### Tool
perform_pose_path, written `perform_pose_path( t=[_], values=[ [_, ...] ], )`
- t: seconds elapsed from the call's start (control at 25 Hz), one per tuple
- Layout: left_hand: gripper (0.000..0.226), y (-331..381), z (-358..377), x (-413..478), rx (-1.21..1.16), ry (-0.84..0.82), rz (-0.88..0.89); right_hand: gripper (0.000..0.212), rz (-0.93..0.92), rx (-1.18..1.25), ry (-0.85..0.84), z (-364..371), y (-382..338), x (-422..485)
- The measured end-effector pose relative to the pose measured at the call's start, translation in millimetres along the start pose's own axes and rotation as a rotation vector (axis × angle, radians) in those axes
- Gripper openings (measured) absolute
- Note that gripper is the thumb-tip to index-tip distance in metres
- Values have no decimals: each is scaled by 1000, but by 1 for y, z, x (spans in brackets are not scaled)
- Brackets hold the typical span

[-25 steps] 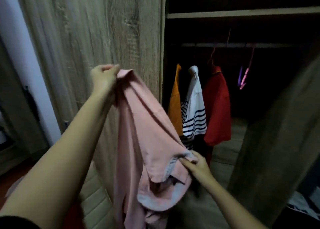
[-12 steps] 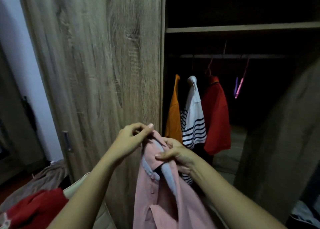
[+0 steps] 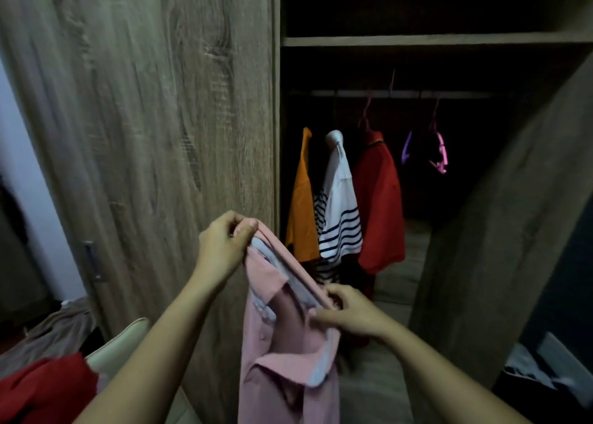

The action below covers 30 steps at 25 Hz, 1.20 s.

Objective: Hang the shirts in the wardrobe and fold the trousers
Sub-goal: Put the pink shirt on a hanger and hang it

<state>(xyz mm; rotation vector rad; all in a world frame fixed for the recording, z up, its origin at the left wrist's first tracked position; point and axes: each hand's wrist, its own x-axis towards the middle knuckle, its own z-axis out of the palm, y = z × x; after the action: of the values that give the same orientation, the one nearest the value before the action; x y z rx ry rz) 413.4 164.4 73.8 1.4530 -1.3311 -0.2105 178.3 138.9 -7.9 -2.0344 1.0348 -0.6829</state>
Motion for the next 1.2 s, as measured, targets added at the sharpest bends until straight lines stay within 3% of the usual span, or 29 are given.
perform_pose_path(
  t=[0.12,0.24,0.36,0.48,0.56,0.64,0.68,0.76,0.8,0.88,0.96,1.04,1.16,1.2],
  values=[
    [10,-20,-13,9,-12,-106,39,19,37,57,99,-23,4,-1],
    [26,-32,-23,10,243,-258,195,25,23,-49,410,-47,-10,8],
    [11,-46,-21,12,425,-252,253,22,19,-180,590,-53,-21,6],
    [12,-60,-9,4,521,-8,113,16,23,-418,461,-43,-9,2],
    [19,-62,2,-8,529,48,-25,10,9,-479,447,-36,2,0],
    [29,-60,13,-15,420,43,-132,7,-83,-486,519,-36,3,1],
    [31,-59,19,-16,256,38,-228,8,-108,-471,541,-38,0,3],
    [24,-56,24,-10,-351,4,-541,20,-22,-322,465,-43,-8,3],
    [18,-56,25,-6,-653,-92,-762,26,88,-92,394,-46,-12,2],
    [19,-63,17,-5,-882,-353,-1000,30,352,623,293,-53,-15,-1],
    [20,-73,6,-4,-841,-554,-980,37,551,1043,269,-65,-7,-6],
    [21,-79,-3,0,-850,-588,-928,45,594,1051,262,-74,-1,-9],
    [13,-80,-9,5,-844,-498,-749,20,577,974,191,-78,-6,-14],
    [20,-77,-11,5,-833,-527,-654,16,563,966,186,-81,-7,-14]
  ],
)
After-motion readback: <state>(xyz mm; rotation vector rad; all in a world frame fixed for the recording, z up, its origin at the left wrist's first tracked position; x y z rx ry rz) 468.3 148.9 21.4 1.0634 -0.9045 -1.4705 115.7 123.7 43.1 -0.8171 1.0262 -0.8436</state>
